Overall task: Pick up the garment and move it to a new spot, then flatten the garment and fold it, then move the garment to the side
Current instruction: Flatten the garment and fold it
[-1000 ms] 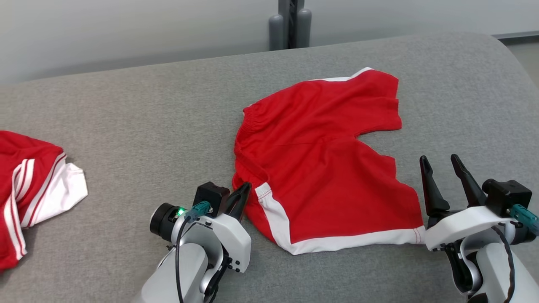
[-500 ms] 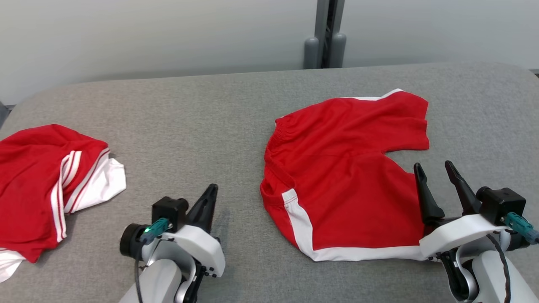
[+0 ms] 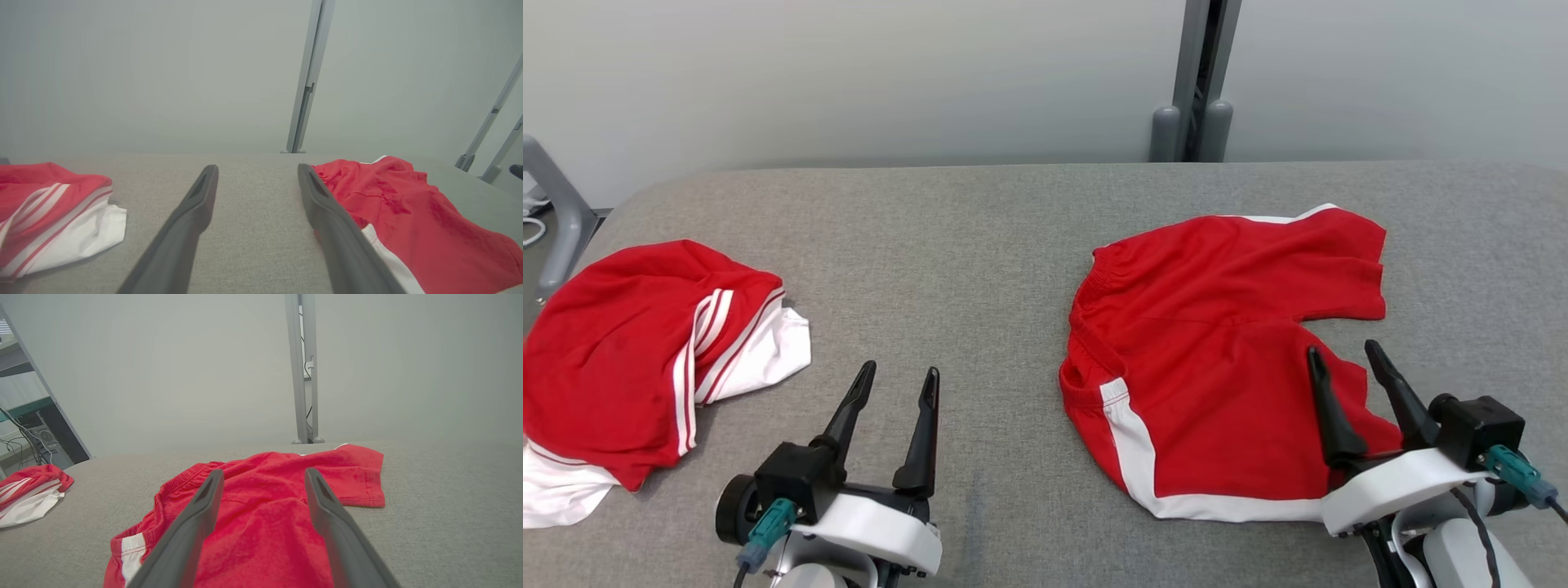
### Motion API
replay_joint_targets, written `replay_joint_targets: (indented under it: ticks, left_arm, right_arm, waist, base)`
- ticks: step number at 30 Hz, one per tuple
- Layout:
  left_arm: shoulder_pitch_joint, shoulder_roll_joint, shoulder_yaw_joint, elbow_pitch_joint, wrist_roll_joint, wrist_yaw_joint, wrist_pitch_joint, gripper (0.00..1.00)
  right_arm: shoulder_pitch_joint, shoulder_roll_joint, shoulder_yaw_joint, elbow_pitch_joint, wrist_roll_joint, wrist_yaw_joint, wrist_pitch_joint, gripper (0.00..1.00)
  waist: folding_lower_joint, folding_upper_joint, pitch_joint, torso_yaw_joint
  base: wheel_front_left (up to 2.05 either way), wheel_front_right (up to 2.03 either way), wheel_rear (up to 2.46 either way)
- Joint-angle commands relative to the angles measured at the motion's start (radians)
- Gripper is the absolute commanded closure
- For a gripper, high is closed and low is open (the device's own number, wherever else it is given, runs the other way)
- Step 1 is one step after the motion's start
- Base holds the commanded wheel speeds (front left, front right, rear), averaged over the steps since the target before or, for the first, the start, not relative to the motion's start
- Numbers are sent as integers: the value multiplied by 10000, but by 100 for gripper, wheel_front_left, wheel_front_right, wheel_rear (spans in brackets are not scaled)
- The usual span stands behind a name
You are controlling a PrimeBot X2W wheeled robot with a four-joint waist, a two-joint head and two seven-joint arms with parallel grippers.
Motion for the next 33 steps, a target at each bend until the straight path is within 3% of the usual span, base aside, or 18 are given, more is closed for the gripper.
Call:
replay_joint_targets:
  ticks: [1,7,17,24,33]
  left_arm:
    - [162,-50,184,-144,201,-109,-35,0]
    - [297,-336,621,-271,679,-502,-37,0]
    - [120,-490,684,-121,911,-812,-38,0]
    - [78,-504,405,-120,606,-666,-38,0]
    - [-75,-505,181,-211,408,-535,-38,0]
  right_arm:
    - [96,-15,32,5,60,-3,-16,0]
    - [5,44,362,95,160,-1,-14,0]
    - [-701,2,2611,925,1081,-3,601,0]
    - [-1392,-85,2876,2252,1520,-1,651,0]
    - [-1948,-195,2960,3391,1732,-1,547,0]
  waist:
    - [0,-1,6,60]
    - [0,-1,59,274]
    - [0,-1,482,1211]
    - [0,-1,694,1962]
    - [0,-1,925,2424]
  base:
    - [0,0,0]
    - [0,0,0]
    - [0,0,0]
    - [0,0,0]
    - [0,0,0]
